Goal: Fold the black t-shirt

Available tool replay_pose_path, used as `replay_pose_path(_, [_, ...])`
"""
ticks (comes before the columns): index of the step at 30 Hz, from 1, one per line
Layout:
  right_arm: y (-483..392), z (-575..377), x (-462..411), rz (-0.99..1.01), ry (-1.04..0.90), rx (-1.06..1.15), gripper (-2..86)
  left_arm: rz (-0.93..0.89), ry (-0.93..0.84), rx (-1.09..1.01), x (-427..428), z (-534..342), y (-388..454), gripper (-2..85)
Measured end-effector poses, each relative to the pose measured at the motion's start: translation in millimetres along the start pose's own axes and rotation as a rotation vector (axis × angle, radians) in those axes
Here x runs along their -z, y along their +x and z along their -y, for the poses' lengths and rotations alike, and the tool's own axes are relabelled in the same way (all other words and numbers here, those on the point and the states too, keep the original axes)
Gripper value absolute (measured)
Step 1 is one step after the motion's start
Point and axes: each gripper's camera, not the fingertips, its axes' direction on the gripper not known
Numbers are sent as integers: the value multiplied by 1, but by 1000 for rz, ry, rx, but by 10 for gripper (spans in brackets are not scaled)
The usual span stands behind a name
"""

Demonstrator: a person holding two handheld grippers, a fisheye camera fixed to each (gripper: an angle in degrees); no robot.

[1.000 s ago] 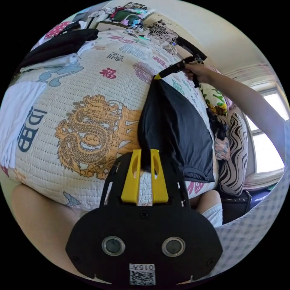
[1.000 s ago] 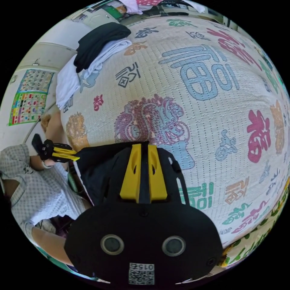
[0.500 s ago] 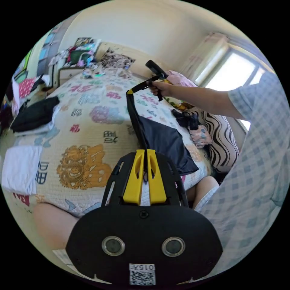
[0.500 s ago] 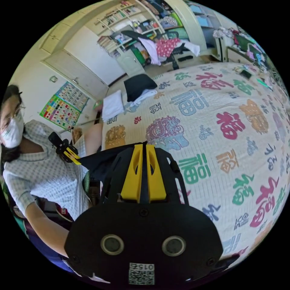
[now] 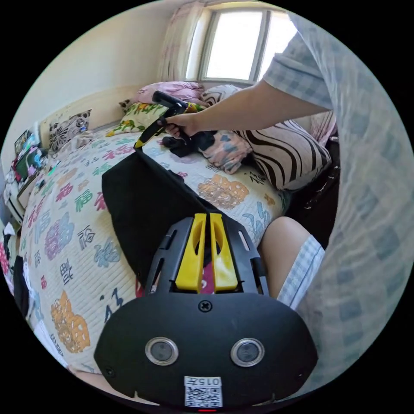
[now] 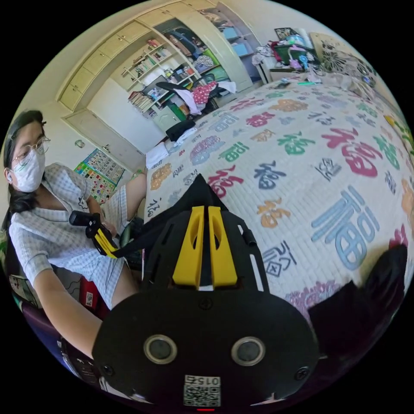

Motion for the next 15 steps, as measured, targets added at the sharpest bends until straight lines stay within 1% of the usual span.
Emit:
replay_pose_path(7, [38,-58,27,16,65,-113,1,-33,-78,-104,-89,21,55,-2])
replay_pose_path(11, [48,-74,34,-3,70,-174,15,-38,-122,-124,-128,22,62,8])
replay_pose_path(13, [51,-75,36,-34,48,-210,27,-56,-183,-121,-155,19,57,37])
replay_pose_path(15, [53,-77,48,-108,46,-281,51,-98,-240,-119,-171,17,50,63])
